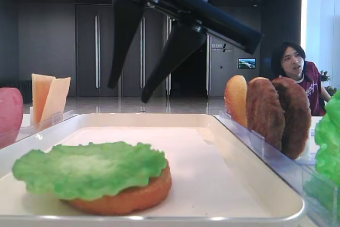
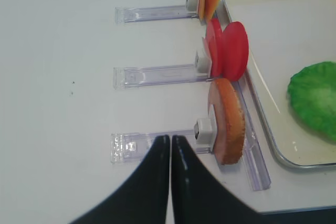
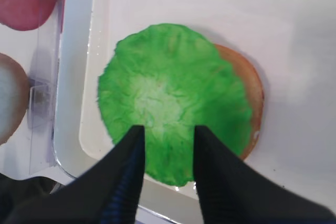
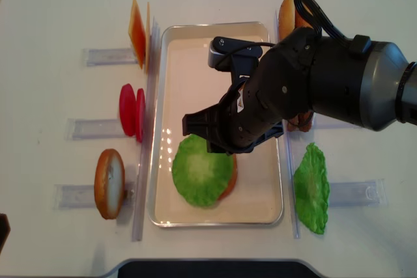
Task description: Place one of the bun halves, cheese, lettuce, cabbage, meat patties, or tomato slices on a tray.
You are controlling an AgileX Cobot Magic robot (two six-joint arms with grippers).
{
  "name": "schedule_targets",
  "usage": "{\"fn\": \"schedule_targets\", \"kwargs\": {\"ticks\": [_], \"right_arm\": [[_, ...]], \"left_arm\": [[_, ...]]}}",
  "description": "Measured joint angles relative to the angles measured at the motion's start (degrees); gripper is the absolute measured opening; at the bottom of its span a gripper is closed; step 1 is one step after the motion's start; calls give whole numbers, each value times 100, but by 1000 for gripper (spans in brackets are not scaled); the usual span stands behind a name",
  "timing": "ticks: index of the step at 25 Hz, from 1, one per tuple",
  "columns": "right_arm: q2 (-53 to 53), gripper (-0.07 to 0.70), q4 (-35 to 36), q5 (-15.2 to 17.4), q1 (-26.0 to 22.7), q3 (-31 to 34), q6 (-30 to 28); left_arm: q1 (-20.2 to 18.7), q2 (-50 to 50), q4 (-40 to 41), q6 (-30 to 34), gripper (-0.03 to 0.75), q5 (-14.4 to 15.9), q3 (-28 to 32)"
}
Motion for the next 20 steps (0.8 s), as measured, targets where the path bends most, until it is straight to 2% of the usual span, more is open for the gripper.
{"fn": "schedule_targets", "kwargs": {"ticks": [9, 15, 18, 20], "right_arm": [[0, 330, -756, 383, 0, 0, 691], [0, 425, -782, 494, 0, 0, 838], [0, 438, -840, 571, 0, 0, 914], [0, 440, -1002, 746, 0, -29, 1028]], "left_arm": [[0, 0, 0, 0, -7, 0, 0], [0, 0, 0, 0, -7, 0, 0], [0, 0, 0, 0, -7, 0, 0], [0, 0, 0, 0, -7, 0, 0]]}}
